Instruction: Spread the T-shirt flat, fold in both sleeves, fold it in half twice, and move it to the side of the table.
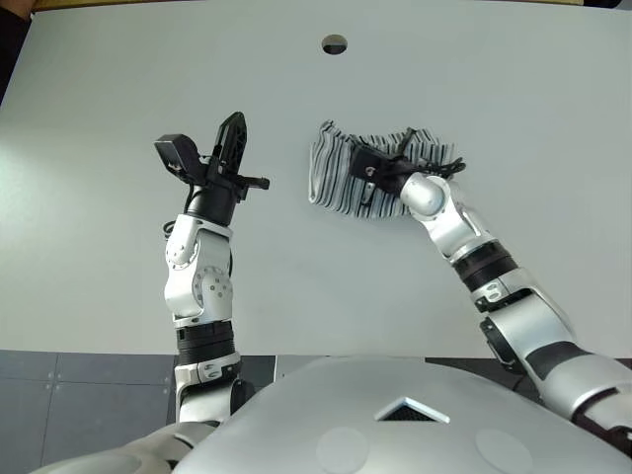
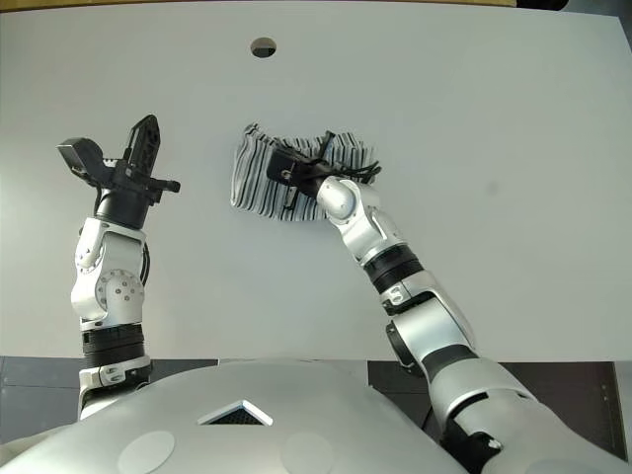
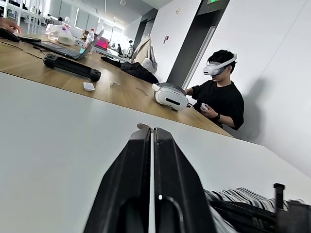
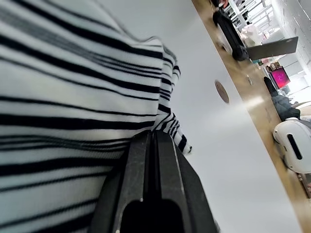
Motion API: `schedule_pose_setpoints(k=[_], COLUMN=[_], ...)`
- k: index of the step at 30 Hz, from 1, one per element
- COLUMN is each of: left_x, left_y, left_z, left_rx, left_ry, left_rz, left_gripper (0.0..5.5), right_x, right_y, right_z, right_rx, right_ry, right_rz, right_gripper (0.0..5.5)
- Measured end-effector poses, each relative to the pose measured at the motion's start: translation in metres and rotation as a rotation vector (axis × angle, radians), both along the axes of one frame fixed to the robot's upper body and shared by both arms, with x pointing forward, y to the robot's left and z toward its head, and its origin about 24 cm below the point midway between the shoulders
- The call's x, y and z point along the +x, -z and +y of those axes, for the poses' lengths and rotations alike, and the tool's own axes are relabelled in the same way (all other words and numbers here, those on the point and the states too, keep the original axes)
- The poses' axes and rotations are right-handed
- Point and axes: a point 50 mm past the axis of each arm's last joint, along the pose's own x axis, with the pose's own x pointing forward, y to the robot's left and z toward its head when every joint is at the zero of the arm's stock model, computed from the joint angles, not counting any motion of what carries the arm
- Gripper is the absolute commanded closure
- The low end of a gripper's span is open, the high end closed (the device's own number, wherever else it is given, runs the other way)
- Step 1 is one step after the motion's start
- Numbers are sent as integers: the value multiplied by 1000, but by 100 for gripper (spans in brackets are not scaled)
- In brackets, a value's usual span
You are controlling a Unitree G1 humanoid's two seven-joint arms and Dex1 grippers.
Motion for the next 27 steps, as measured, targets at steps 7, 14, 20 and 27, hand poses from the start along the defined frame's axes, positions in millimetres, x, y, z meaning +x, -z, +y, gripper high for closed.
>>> schedule_pose_setpoints(k=[7, 14, 20, 27], left_x=[0, 0, 0, -1], left_y=[-1, -1, -1, -3], left_z=[1, 4, 6, 17], left_rx=[-20, -34, -28, 97], left_ry=[-13, -19, -23, -46], left_rz=[0, 4, 10, -6], left_gripper=[536, 536, 536, 536], right_x=[-15, -41, -52, -35], right_y=[-15, -22, -27, -138], right_z=[-123, -173, -186, -131], right_rx=[-296, -479, -491, 381], right_ry=[193, 261, 291, 359], right_rz=[19, 3, -2, -553], right_gripper=[540, 540, 540, 540])
